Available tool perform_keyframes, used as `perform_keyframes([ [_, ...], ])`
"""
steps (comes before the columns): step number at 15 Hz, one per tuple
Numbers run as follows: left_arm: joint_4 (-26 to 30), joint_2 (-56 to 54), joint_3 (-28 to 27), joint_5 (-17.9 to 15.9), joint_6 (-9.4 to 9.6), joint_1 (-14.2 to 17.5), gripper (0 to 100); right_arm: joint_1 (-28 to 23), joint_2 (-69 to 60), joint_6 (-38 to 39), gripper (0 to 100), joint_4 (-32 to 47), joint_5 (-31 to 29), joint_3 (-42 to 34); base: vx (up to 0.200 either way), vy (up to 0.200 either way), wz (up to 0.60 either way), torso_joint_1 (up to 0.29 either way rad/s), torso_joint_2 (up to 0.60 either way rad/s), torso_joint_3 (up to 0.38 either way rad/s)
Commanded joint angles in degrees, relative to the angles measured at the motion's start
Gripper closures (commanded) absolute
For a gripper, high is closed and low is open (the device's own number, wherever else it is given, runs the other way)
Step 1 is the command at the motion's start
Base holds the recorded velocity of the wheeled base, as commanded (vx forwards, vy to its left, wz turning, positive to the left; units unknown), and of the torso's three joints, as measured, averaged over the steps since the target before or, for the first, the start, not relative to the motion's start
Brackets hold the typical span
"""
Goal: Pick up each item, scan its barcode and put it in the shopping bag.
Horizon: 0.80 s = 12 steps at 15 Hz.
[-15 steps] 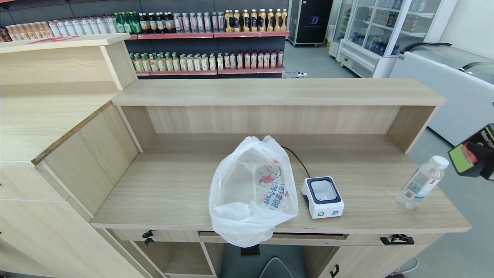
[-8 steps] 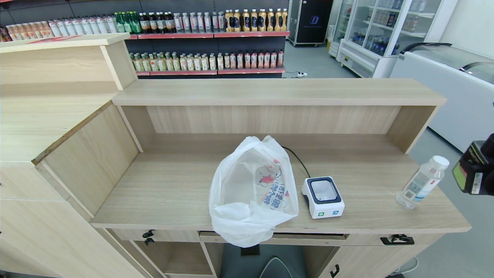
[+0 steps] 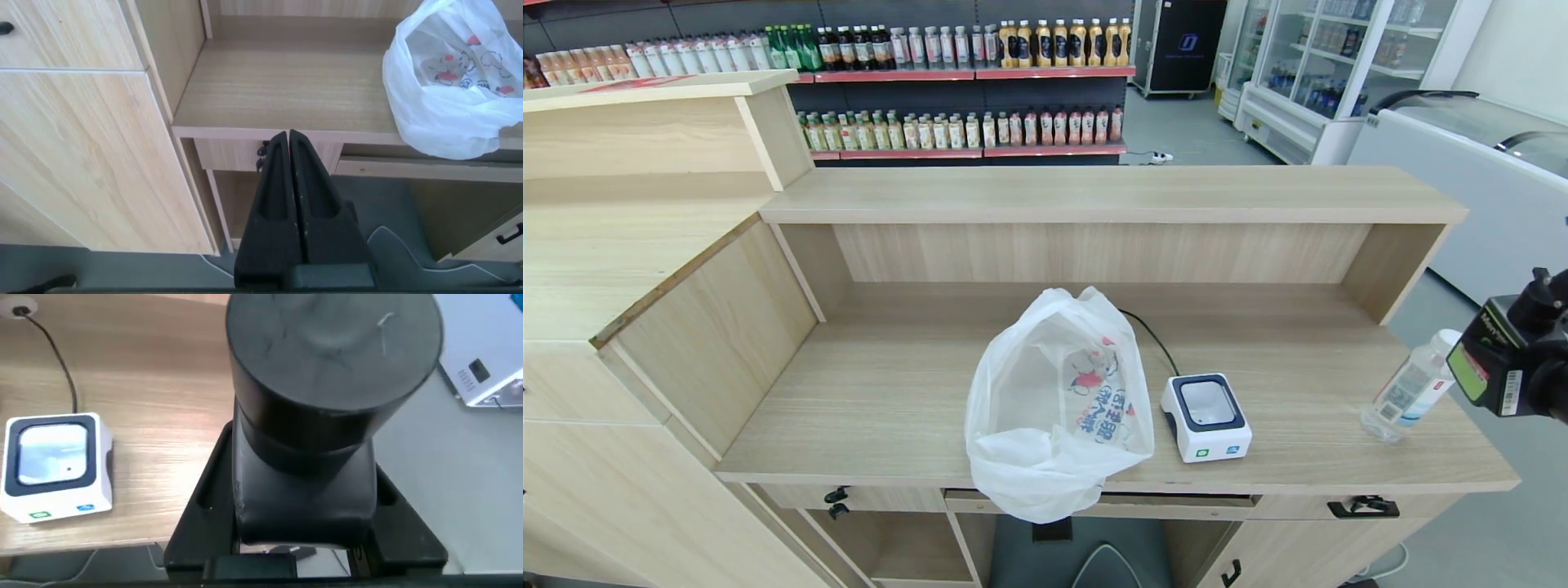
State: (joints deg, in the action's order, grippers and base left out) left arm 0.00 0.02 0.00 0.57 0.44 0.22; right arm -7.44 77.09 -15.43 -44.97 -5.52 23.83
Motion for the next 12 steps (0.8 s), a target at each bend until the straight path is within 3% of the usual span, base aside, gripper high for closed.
perform_keyframes([
  [1,0.0,0.0,0.0,0.0,0.0,0.0,100,2.7,-0.2,0.1,100,0.1,0.3,0.4,0.0,0.0,0.6,-0.002,0.0,0.002],
  [3,0.0,0.0,0.0,0.0,0.0,0.0,100,4.1,0.8,2.2,100,0.0,2.4,1.0,0.0,0.0,0.6,0.002,0.0,0.0],
  [4,0.0,0.0,0.0,0.0,0.0,0.0,100,4.0,2.4,10.8,100,0.4,17.3,2.4,0.0,0.0,0.0,0.0,0.0,0.0],
  [6,0.0,0.0,0.0,0.0,0.0,0.0,100,-1.7,5.0,13.3,100,3.9,31.3,2.9,0.0,0.0,0.0,0.0,0.0,0.0],
  [9,0.0,0.0,0.0,0.0,0.0,0.0,100,-6.7,9.8,15.2,100,10.3,34.8,5.3,0.0,0.0,0.0,0.0,0.0,0.0],
  [12,0.0,0.0,0.0,0.0,0.0,0.0,100,-7.5,14.1,22.5,100,9.4,38.4,7.8,0.0,0.0,0.0,0.0,0.0,0.0],
])
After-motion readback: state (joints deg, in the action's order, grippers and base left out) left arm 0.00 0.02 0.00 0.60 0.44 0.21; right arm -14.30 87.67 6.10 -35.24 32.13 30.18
